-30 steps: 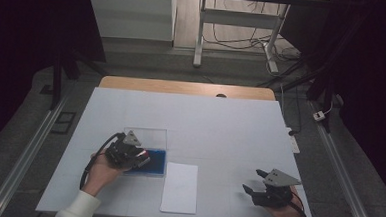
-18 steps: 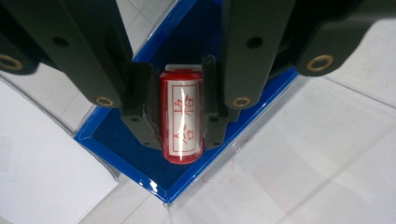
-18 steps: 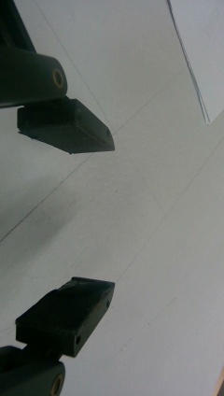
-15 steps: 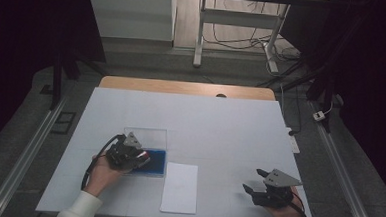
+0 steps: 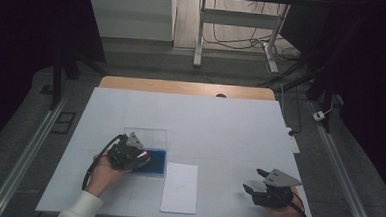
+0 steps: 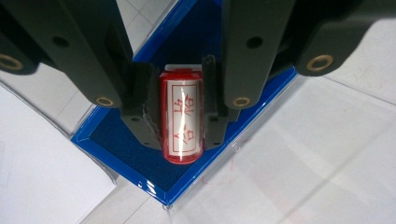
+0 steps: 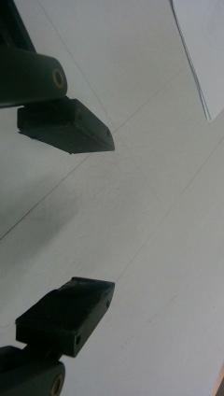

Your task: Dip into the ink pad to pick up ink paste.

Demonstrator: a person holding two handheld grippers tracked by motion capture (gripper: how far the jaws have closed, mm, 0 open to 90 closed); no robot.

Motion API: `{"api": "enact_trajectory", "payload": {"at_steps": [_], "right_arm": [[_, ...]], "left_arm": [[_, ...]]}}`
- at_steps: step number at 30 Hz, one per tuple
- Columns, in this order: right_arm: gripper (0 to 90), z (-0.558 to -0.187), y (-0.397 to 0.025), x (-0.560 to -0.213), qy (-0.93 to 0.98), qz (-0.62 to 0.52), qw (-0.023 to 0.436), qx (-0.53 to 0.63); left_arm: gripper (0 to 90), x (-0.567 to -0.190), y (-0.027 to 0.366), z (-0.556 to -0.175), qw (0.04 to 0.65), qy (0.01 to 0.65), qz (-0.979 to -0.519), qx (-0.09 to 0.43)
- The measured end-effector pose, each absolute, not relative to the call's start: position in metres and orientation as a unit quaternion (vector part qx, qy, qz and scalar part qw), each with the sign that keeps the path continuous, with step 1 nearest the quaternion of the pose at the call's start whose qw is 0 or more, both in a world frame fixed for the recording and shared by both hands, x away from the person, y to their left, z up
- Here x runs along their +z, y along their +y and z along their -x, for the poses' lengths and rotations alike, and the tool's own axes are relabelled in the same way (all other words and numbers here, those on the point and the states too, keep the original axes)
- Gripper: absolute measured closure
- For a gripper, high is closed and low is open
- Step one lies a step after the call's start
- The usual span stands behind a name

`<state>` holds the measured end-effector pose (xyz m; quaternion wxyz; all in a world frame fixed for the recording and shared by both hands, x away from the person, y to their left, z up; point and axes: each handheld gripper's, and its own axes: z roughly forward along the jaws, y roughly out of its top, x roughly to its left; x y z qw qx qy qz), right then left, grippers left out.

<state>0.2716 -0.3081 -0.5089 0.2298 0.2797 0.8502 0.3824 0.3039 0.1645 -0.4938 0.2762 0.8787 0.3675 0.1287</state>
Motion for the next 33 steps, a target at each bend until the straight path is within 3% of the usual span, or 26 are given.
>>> {"api": "enact_trajectory", "payload": {"at_steps": [12, 13, 18, 33], "right_arm": [[26.7, -0.272, -0.309, -0.509, 0.849, -0.28, 0.23, 0.384], [26.7, -0.271, -0.309, -0.508, 0.849, -0.28, 0.231, 0.385], [26.7, -0.273, -0.31, -0.509, 0.847, -0.282, 0.228, 0.39], [26.8, -0.272, -0.311, -0.51, 0.85, -0.282, 0.229, 0.383]], "left_arm": [[70.4, -0.488, 0.172, -0.305, 0.291, 0.358, -0.879, 0.121], [70.4, -0.485, 0.174, -0.303, 0.287, 0.357, -0.877, 0.143], [70.2, -0.451, 0.187, -0.293, 0.363, 0.362, -0.846, 0.147], [70.0, -0.43, 0.188, -0.279, 0.397, 0.343, -0.836, 0.16]]}}
